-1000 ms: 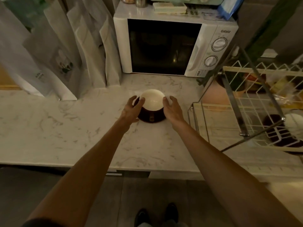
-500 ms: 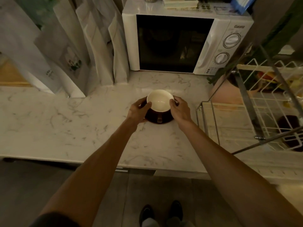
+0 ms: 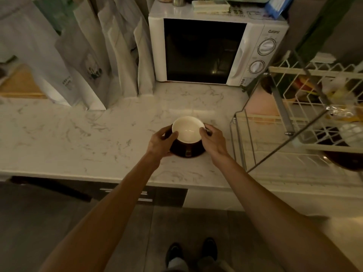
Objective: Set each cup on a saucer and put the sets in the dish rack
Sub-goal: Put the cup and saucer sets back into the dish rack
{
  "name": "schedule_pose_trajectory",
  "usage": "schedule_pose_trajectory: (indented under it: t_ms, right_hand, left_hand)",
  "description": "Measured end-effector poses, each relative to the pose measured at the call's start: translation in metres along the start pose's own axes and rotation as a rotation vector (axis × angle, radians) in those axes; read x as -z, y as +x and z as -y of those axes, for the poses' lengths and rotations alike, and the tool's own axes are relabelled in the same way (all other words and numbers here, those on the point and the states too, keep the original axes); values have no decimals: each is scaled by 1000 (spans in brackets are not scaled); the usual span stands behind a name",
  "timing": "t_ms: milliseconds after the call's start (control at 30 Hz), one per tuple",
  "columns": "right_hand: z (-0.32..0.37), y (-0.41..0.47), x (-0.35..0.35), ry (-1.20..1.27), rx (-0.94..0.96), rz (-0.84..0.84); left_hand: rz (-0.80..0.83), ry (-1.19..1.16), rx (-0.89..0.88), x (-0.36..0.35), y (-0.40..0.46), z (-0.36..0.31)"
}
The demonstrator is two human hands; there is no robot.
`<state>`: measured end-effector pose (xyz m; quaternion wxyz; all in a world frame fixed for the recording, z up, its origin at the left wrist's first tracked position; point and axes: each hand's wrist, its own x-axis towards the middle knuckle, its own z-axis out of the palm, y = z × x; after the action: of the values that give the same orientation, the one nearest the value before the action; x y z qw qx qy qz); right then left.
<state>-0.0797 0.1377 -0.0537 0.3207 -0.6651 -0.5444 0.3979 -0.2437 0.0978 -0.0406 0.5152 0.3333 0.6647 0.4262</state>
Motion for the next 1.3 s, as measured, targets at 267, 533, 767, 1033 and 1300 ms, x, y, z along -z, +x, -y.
schedule_pose_trajectory:
  t_ms: [267, 533, 767, 1033, 1300]
  right_hand:
    - [-5, -48, 11, 49, 26, 15]
    - [-17, -93, 22, 61, 72, -2]
    - [-33, -131, 46, 112, 90, -35]
    - [-59, -166, 91, 134, 120, -59]
    - [-90, -194, 143, 91, 123, -117]
  left_hand:
    - [13, -3, -29, 9, -46, 12]
    - [43, 53, -100, 11, -83, 29]
    - [133, 46, -147, 1, -115, 39]
    - [261, 76, -216, -27, -159, 51]
    - [321, 182, -264, -70, -188, 57]
